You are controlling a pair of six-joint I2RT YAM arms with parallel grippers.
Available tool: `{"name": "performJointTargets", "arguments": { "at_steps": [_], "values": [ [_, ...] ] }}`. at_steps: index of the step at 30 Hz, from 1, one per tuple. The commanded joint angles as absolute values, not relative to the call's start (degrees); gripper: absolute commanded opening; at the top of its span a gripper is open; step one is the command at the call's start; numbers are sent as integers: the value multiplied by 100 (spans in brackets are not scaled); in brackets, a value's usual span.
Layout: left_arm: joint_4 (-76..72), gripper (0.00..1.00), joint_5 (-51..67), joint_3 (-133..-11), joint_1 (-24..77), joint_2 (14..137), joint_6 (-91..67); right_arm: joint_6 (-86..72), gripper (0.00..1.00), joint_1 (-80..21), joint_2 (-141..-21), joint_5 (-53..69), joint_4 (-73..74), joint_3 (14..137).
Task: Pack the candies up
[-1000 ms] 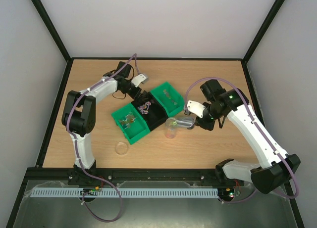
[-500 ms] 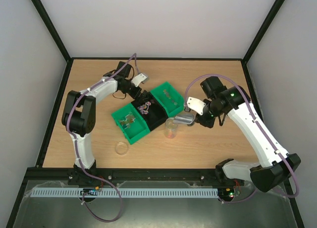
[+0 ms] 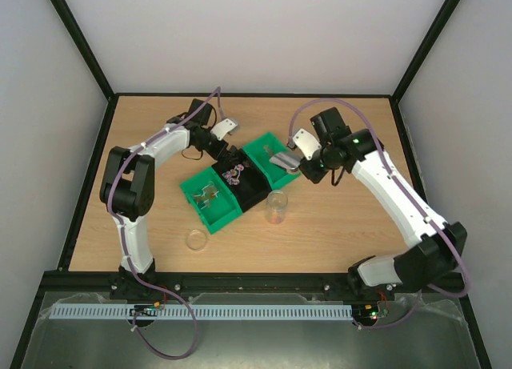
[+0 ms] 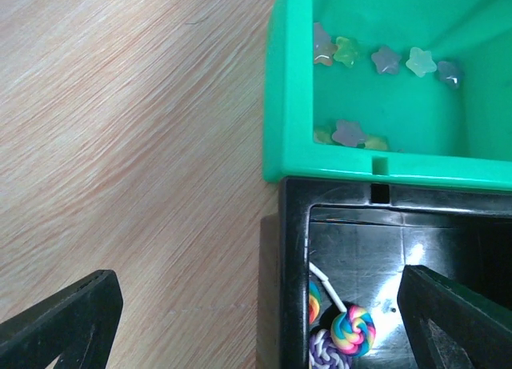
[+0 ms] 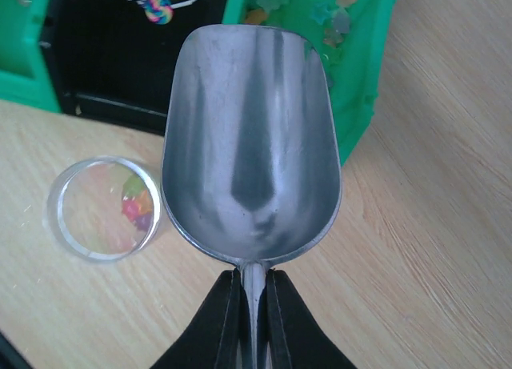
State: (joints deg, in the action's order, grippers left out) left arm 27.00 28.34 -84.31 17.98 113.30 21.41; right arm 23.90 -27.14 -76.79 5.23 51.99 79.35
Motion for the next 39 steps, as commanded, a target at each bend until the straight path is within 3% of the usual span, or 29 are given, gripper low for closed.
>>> {"name": "performJointTargets", "arguments": {
  "at_steps": [1, 17, 39],
  "values": [
    [2848, 96, 2565, -8651, 1863, 11457, 2202, 1782, 1, -2734, -8067, 300, 4666, 7989],
    [2806, 82, 2128, -8789, 2202, 11849, 2176, 782, 1, -2734, -9574, 309, 3953, 7896],
    [2709, 35, 2358, -8558, 2223, 11809, 2597, 350, 1, -2734, -10383, 36, 3222, 7445]
  ]
}}
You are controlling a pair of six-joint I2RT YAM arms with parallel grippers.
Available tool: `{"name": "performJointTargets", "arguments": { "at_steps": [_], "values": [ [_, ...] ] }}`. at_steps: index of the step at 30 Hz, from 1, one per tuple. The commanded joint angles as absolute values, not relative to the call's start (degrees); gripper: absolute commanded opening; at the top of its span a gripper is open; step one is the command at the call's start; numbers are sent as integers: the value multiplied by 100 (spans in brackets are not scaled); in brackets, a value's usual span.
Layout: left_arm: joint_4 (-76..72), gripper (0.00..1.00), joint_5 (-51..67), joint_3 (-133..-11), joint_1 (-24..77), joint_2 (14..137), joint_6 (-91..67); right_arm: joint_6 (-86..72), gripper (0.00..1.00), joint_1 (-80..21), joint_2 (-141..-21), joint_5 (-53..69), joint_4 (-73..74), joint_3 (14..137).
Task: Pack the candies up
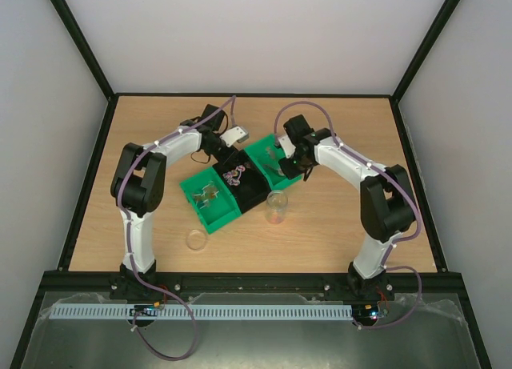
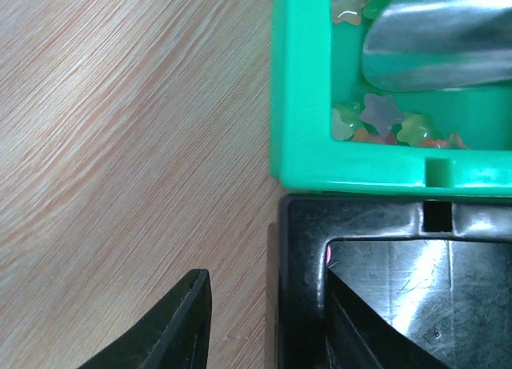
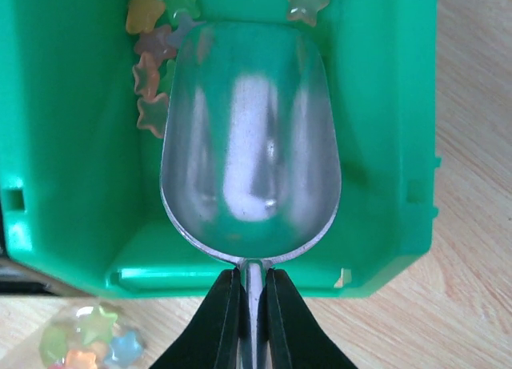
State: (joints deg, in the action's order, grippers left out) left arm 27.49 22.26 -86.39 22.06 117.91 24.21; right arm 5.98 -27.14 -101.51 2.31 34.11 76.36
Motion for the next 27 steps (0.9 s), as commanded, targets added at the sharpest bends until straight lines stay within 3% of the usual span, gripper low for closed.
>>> {"name": "performJointTargets", "arguments": {
  "at_steps": [1, 9, 27],
  "values": [
    [2707, 34, 2359, -8546, 2230, 11804, 2623, 292, 1, -2735, -10388, 6, 3080, 7397],
    [2691, 26, 2436, -8509, 2241, 11774, 2830, -23, 1, -2737, -10490, -265, 2100, 7033],
    [2699, 18, 2598, -8436, 2241, 11757, 3199, 895, 1, -2751, -10076, 846, -390, 5835]
  ]
}}
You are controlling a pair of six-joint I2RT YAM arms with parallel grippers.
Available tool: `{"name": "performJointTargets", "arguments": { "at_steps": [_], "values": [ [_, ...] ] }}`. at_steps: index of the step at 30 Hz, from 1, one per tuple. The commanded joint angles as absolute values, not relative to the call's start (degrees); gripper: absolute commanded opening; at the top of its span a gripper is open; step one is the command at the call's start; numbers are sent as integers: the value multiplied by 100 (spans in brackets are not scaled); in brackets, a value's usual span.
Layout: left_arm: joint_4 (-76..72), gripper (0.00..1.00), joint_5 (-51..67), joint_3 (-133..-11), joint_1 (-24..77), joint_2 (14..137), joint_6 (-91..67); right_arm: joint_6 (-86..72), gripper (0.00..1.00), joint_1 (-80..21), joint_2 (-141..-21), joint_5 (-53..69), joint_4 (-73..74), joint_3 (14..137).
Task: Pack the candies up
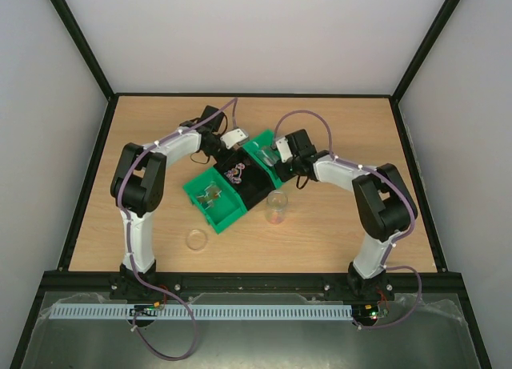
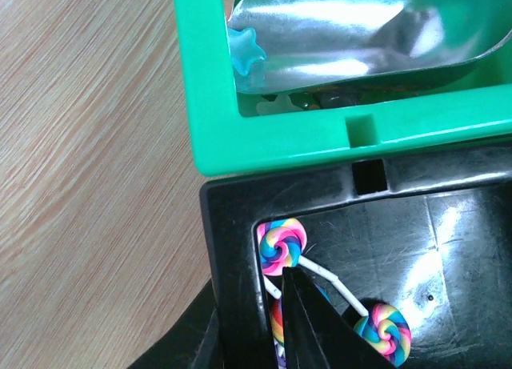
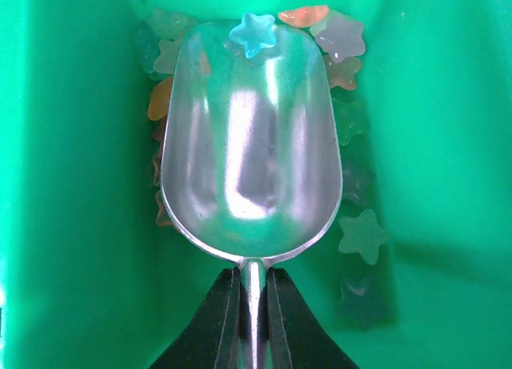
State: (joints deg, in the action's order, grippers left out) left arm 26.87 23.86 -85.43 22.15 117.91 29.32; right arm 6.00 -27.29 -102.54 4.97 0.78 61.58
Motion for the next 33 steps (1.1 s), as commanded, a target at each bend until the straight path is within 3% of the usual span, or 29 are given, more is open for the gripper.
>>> {"name": "performJointTargets", "arguments": {
  "at_steps": [1, 10, 19, 33],
  "values": [
    [2698, 18, 2601, -8437, 2241, 11764, 3190, 852, 1, -2751, -10067, 870, -482, 5819],
    [2691, 17, 2648, -8379, 2246, 11753, 3279, 243, 1, -2751, -10172, 1356, -1732, 5581],
    [2771, 12, 2687, -8285, 2179, 11700, 3408, -89, 1, -2721, -9496, 1327, -2648, 4726],
    [2973, 11, 2639, -8397, 2074, 11724, 3538, 321, 1, -2496, -8585, 1055, -1867, 4295]
  ]
}}
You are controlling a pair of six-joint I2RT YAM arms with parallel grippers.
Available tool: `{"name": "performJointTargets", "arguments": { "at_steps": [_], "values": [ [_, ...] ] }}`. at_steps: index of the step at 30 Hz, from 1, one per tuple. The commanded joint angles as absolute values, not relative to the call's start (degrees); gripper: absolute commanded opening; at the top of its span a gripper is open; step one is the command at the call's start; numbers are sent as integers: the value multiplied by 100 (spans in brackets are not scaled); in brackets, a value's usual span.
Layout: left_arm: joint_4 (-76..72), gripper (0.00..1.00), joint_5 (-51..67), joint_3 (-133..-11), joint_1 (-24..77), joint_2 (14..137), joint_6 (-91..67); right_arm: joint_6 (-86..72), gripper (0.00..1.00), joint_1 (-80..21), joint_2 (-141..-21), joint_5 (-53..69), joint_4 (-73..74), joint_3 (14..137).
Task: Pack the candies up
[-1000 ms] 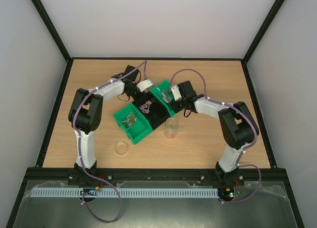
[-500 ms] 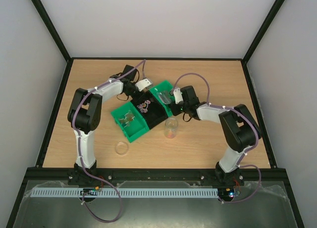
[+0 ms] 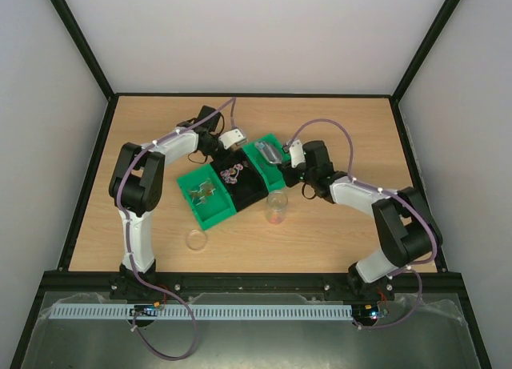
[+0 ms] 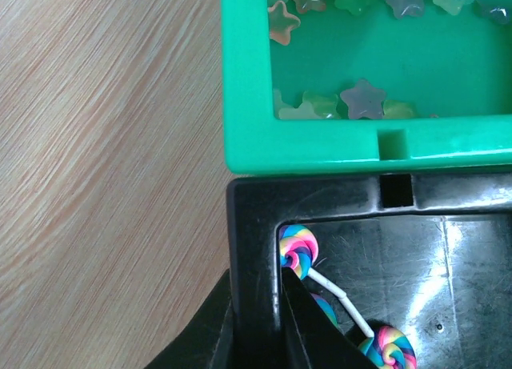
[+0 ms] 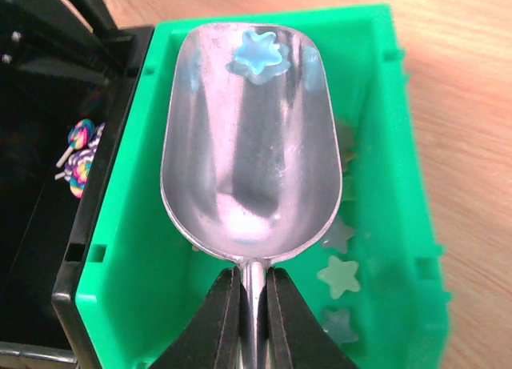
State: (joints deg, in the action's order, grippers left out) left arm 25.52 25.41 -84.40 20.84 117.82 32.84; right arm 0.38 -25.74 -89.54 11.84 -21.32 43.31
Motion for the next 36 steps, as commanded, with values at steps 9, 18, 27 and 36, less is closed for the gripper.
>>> {"name": "performJointTargets", "arguments": {
  "at_steps": [9, 18, 27, 36],
  "values": [
    [3025, 10, 2550, -8430, 2074, 11716, 3476, 394, 1, -2465, -8108, 575, 585, 4786],
    [3029, 2, 2122, -8552, 2199, 11559, 3289, 35, 1, -2487, -8721, 276, 2463, 5926],
    [3041, 2, 1661, -8332, 2487, 11299, 3247, 16, 1, -2500, -9408, 274, 3942, 7061],
    [2966, 2, 1739, -8320, 2549, 11307, 3110, -141, 1, -2558, -9848, 188, 4341, 7573]
  ]
}}
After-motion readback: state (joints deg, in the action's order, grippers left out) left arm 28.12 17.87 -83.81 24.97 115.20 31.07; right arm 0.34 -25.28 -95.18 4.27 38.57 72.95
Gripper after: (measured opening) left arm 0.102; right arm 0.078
